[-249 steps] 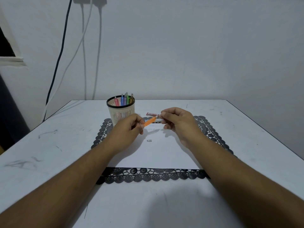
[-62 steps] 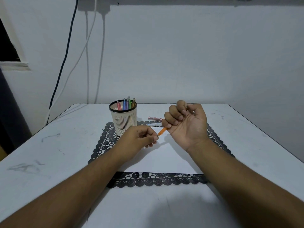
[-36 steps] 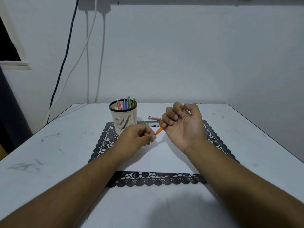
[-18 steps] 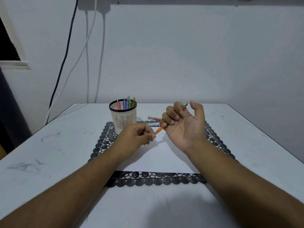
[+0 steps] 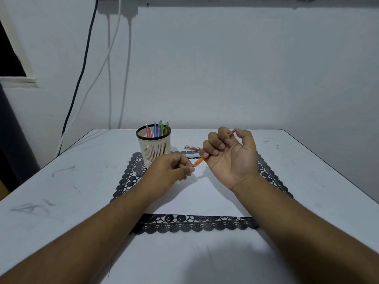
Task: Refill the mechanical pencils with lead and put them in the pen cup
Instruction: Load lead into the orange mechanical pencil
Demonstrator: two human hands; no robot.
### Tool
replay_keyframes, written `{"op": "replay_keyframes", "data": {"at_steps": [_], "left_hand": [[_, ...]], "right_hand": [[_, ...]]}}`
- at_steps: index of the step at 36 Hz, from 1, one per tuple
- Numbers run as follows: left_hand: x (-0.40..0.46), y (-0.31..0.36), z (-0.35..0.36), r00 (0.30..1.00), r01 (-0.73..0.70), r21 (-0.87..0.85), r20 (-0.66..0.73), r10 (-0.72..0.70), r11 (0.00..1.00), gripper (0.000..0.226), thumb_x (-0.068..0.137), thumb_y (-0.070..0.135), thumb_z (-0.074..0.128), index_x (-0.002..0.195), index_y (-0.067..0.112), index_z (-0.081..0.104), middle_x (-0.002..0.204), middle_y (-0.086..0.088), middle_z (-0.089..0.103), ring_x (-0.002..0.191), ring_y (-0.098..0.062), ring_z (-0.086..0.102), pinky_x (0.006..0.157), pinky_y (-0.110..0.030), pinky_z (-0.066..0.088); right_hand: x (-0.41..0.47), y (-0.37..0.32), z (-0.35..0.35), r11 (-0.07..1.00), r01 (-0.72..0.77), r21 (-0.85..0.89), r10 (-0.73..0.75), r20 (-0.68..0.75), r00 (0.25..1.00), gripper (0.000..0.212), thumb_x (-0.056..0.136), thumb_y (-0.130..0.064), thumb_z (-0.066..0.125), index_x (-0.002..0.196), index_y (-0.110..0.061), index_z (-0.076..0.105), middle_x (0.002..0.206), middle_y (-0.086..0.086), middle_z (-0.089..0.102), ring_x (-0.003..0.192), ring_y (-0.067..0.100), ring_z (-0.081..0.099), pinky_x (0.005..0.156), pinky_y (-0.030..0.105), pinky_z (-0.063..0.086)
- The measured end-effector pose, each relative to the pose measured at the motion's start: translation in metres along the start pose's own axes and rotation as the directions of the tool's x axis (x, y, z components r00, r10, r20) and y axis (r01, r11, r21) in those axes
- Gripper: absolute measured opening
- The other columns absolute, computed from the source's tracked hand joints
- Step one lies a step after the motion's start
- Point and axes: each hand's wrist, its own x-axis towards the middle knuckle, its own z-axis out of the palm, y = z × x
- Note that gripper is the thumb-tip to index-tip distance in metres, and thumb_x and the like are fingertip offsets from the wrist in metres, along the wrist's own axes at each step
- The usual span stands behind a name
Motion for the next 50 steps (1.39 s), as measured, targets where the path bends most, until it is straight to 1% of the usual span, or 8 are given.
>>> {"op": "replay_keyframes", "data": {"at_steps": [3, 8, 15, 20, 25, 33, 37, 50], "left_hand": [[0.0008, -0.0005, -0.0009, 1.0, 0.002, 0.0, 0.004, -0.002, 1.0, 0.004, 0.091, 0.006, 0.075, 0.087, 0.006, 0.074, 0.072, 0.0, 0.069, 0.067, -0.013, 0.061, 0.072, -0.034, 0.049], [0.0008, -0.002, -0.0002, 1.0, 0.007, 0.012, 0.013, -0.007, 1.0, 0.007, 0.091, 0.006, 0.075, 0.085, 0.009, 0.074, 0.072, 0.0, 0.07, 0.067, -0.014, 0.061, 0.073, -0.036, 0.049], [0.0012, -0.0021, -0.0005, 1.0, 0.006, 0.01, 0.014, -0.006, 1.0, 0.007, 0.09, 0.007, 0.076, 0.084, 0.011, 0.075, 0.073, -0.002, 0.071, 0.068, -0.015, 0.062, 0.073, -0.035, 0.05], [0.0008, 0.0002, 0.0003, 1.0, 0.007, 0.004, 0.006, -0.007, 1.0, 0.004, 0.09, 0.007, 0.076, 0.087, 0.005, 0.074, 0.072, -0.001, 0.069, 0.067, -0.014, 0.061, 0.071, -0.034, 0.049], [-0.0002, -0.0001, 0.0002, 1.0, 0.003, 0.035, 0.01, -0.004, 0.999, 0.005, 0.09, 0.007, 0.076, 0.085, 0.008, 0.075, 0.072, -0.001, 0.07, 0.068, -0.013, 0.062, 0.072, -0.034, 0.05], [-0.0007, 0.0015, 0.0003, 1.0, 0.001, 0.042, 0.01, -0.001, 0.999, 0.005, 0.09, 0.008, 0.076, 0.085, 0.008, 0.075, 0.072, -0.001, 0.07, 0.068, -0.013, 0.062, 0.072, -0.033, 0.051], [-0.0003, 0.0018, 0.0004, 1.0, 0.001, 0.029, 0.007, -0.001, 1.0, 0.005, 0.09, 0.007, 0.076, 0.086, 0.006, 0.074, 0.072, -0.001, 0.069, 0.067, -0.013, 0.061, 0.071, -0.033, 0.049], [-0.0001, 0.0001, -0.0012, 0.999, 0.017, 0.05, 0.05, -0.02, 0.999, 0.004, 0.091, 0.009, 0.075, 0.088, 0.007, 0.074, 0.075, -0.001, 0.072, 0.07, -0.014, 0.063, 0.074, -0.033, 0.053]], "right_hand": [[-0.0005, 0.0001, 0.0002, 1.0, -0.008, 0.025, 0.008, 0.007, 1.0, 0.038, 0.086, -0.049, 0.041, 0.066, -0.018, 0.032, 0.067, 0.001, 0.023, 0.066, 0.02, 0.015, 0.063, 0.035, 0.026], [0.0014, -0.0014, 0.0002, 0.999, -0.008, -0.04, 0.008, -0.002, 1.0, 0.03, 0.089, -0.034, 0.034, 0.064, -0.019, 0.031, 0.066, 0.001, 0.022, 0.064, 0.02, 0.015, 0.062, 0.035, 0.026], [0.0008, -0.0031, 0.001, 0.998, -0.011, -0.057, 0.012, 0.022, 1.0, 0.027, 0.086, -0.033, 0.037, 0.066, -0.019, 0.027, 0.065, 0.001, 0.022, 0.065, 0.02, 0.015, 0.063, 0.035, 0.027], [0.0007, -0.0016, -0.0009, 1.0, -0.021, -0.016, 0.022, 0.026, 0.999, 0.034, 0.086, -0.043, 0.041, 0.066, -0.018, 0.03, 0.066, 0.001, 0.023, 0.066, 0.02, 0.014, 0.064, 0.035, 0.026], [0.0018, -0.0036, -0.0012, 0.998, -0.024, -0.059, 0.025, 0.025, 0.999, 0.027, 0.086, -0.033, 0.038, 0.064, -0.019, 0.029, 0.067, 0.001, 0.02, 0.065, 0.02, 0.015, 0.063, 0.036, 0.025], [0.0011, -0.003, -0.0009, 0.998, -0.018, -0.063, 0.02, 0.024, 1.0, 0.026, 0.086, -0.033, 0.038, 0.067, -0.019, 0.025, 0.068, 0.002, 0.018, 0.065, 0.02, 0.015, 0.063, 0.035, 0.027], [0.0014, -0.0031, -0.0014, 0.999, -0.019, -0.036, 0.02, 0.036, 0.999, 0.029, 0.086, -0.036, 0.039, 0.064, -0.019, 0.031, 0.066, 0.001, 0.021, 0.065, 0.02, 0.015, 0.064, 0.035, 0.027], [0.0025, -0.0011, -0.0052, 0.998, -0.038, -0.04, 0.04, 0.036, 0.999, 0.03, 0.088, -0.037, 0.04, 0.065, -0.019, 0.032, 0.066, 0.0, 0.023, 0.065, 0.019, 0.016, 0.064, 0.035, 0.023]]}}
